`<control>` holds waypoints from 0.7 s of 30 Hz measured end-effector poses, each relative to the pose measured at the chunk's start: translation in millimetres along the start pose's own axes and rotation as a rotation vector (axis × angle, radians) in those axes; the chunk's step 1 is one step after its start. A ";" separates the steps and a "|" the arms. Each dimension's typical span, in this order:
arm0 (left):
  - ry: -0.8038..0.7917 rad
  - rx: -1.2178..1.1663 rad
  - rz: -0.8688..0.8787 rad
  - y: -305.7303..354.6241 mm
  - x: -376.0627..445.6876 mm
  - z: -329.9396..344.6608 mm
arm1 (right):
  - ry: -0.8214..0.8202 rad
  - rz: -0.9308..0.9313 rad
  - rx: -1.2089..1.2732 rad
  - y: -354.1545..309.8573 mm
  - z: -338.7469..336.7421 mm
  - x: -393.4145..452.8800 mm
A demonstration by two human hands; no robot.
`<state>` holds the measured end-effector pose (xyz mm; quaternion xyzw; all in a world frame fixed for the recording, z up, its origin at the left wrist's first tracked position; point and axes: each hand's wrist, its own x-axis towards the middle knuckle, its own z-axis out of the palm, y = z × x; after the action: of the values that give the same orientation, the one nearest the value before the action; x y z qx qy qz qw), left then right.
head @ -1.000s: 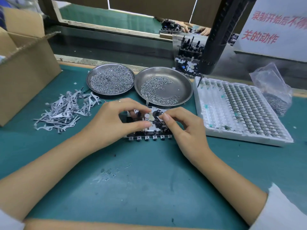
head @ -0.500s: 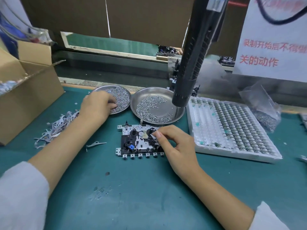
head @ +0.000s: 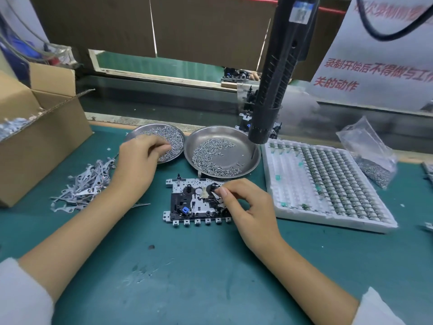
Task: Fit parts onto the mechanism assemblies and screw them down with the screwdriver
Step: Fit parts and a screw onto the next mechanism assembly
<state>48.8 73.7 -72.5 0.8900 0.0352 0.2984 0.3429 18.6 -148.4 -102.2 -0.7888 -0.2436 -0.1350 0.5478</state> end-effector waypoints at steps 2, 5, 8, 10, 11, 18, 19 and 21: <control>0.008 -0.136 -0.032 6.5 -14.8 0.0 | 0.031 -0.033 -0.023 -1.6 -0.5 0.8; 0.040 -0.353 -0.102 17.0 -29.3 6.4 | 0.076 -0.143 -0.136 -5.9 -0.6 11.2; 0.046 -0.465 -0.135 27.7 -35.0 13.3 | 0.015 -0.106 -0.307 -8.3 -2.2 41.2; 0.031 -0.493 -0.115 30.0 -38.3 14.4 | -0.197 0.065 -0.477 -6.2 -1.8 66.6; 0.029 -0.503 -0.107 30.1 -39.6 14.3 | -0.315 0.157 -0.573 -3.9 0.0 77.7; 0.027 -0.569 -0.150 33.3 -46.4 19.6 | -0.373 0.296 -0.703 4.9 9.7 100.1; 0.020 -0.563 -0.145 33.5 -47.6 20.2 | -0.337 0.290 -0.686 5.7 9.2 97.2; 0.010 -0.558 -0.127 34.1 -49.5 20.6 | -0.287 0.268 -0.663 7.4 7.3 91.1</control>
<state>14.9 22.3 -88.2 0.7557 0.0093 0.2790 0.5924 99.1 -122.1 -67.0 -0.9589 -0.1559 -0.0219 0.2361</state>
